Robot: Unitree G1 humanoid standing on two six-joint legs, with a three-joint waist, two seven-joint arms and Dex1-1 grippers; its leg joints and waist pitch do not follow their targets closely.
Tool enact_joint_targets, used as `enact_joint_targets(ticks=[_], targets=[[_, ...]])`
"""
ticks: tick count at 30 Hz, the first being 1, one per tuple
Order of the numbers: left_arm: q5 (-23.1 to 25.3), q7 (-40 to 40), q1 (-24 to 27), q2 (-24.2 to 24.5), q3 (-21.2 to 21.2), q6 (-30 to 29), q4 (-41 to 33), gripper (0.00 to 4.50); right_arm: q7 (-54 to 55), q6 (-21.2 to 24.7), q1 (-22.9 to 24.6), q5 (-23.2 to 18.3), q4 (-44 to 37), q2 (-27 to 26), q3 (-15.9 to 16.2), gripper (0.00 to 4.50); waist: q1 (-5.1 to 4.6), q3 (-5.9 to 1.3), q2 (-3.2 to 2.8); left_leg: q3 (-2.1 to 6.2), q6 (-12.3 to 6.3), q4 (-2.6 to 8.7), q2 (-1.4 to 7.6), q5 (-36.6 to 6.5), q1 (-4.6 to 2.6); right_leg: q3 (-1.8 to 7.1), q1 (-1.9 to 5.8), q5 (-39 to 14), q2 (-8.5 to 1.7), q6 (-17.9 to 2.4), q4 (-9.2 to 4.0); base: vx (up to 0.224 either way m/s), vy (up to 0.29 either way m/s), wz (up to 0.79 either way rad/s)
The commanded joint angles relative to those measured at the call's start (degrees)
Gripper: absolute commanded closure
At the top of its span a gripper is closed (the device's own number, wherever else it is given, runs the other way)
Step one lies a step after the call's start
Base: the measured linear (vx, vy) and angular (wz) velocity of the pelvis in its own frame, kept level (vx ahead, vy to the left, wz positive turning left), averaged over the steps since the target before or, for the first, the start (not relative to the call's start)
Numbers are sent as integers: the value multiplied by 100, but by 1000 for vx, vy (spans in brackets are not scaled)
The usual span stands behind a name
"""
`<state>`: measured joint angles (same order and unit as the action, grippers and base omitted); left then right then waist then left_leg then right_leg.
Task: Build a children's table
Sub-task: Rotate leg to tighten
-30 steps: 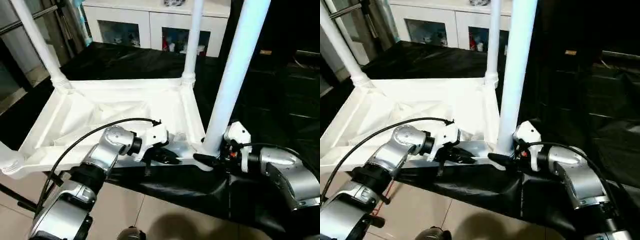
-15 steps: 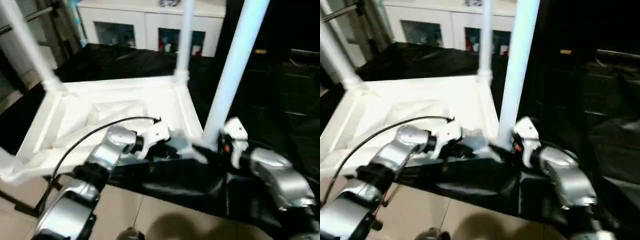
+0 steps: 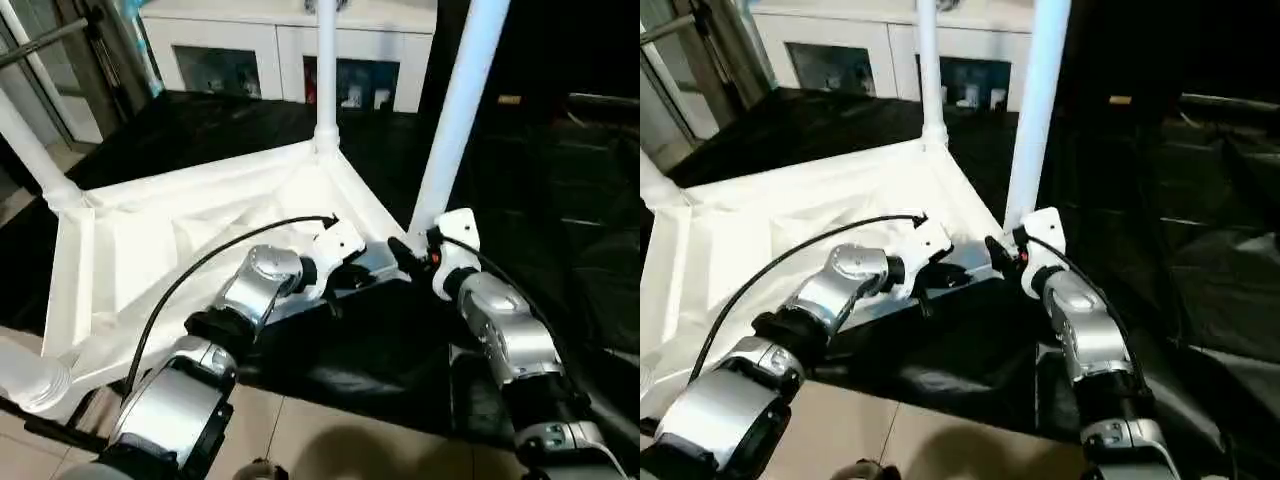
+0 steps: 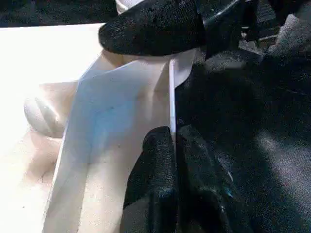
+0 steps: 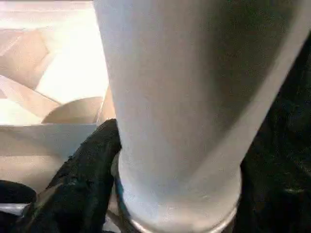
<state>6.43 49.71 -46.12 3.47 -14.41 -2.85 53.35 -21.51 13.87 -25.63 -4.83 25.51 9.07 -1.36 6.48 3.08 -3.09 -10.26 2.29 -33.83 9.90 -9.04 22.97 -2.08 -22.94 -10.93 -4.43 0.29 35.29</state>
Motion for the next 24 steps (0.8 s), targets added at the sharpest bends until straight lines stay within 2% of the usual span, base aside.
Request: enact_joint_targets(ticks=[1,4,5,6,7,9,10,11,14,19,20,24], targets=[[-249,74,-119,-302,37,445,-160,450,-563,38,20,-163,58,-231,474,86,26,-415,131,109,-432,369,274,-1080,-127,175,264,-789,-421,-1337,-436,0,0,0],[-254,477,17,-191,-74,601,-310,450,-984,-19,111,-196,-108,14,530,86,31,-424,143,107,-445,360,274,-1040,-121,177,279,-723,-424,-1331,-429,0,0,0],[-253,732,113,-111,-141,670,-433,450,-1354,-57,218,-235,-295,209,614,86,45,-438,138,105,-528,342,283,-912,-116,173,291,-450,-422,-1361,-397,0,0,0],[-253,732,113,-111,-141,670,-433,450,-1354,-57,218,-235,-295,209,614,86,52,-443,138,105,-560,336,287,-861,-113,170,298,-350,-423,-1378,-386,0,0,0],[-310,1004,221,-18,-176,679,-592,450,-1803,-78,364,-325,-563,467,691,86,60,-438,146,103,-626,327,286,-785,-100,166,300,-225,-423,-1411,-373,0,0,0],[-368,1218,308,80,-194,690,-718,450,-2185,-81,487,-410,-781,716,733,86,99,-433,142,96,-721,315,304,-807,-105,165,302,-206,-431,-1427,-375,0,0,0],[-402,1338,353,134,-202,695,-779,450,-2370,-83,543,-446,-879,841,747,86,99,-429,140,88,-730,316,299,-849,-99,160,291,-293,-420,-1430,-384,0,0,0],[-439,1456,395,183,-209,683,-837,450,-2525,-74,586,-485,-951,944,751,86,137,-422,132,82,-674,323,318,-1016,-135,161,263,-636,-427,-1426,-418,0,0,0],[-649,1999,592,401,-207,743,-1131,450,-3157,-27,745,-644,-1215,1368,728,86,191,-392,134,90,-548,357,342,-1272,-137,173,245,-1120,-434,-1356,-451,0,0,0],[-822,2523,768,606,-221,610,-1458,450,-3705,128,879,-792,-1435,1700,762,86,205,-385,133,98,-458,377,346,-1404,-143,176,215,-1445,-444,-1287,-473,0,0,0],[-853,2635,808,655,-225,559,-1546,450,-3801,163,902,-806,-1471,1768,791,86,208,-385,152,96,-453,375,342,-1397,-135,177,222,-1474,-447,-1268,-475,0,0,0],[-891,2820,891,766,-198,461,-1731,450,-4011,215,950,-847,-1542,1898,845,121,230,-383,142,107,-401,393,352,-1428,-140,172,199,-1658,-449,-1197,-483,0,0,0]])
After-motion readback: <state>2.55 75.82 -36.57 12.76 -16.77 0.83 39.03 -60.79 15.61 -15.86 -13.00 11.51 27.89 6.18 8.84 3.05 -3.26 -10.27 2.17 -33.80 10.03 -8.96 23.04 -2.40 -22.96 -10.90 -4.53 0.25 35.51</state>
